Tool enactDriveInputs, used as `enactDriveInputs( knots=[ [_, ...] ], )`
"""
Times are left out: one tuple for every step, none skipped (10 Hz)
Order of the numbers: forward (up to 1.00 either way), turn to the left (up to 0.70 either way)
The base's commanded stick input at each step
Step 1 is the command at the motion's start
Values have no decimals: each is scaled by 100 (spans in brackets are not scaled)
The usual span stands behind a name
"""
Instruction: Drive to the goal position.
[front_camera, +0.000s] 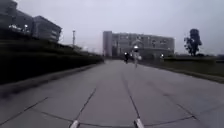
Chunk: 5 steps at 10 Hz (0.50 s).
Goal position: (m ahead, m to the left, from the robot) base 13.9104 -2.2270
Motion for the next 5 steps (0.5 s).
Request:
enactDriveInputs(
  knots=[
    [85,0],
    [85,-3],
    [85,-27],
    [85,-34],
    [85,-34]
  ],
)
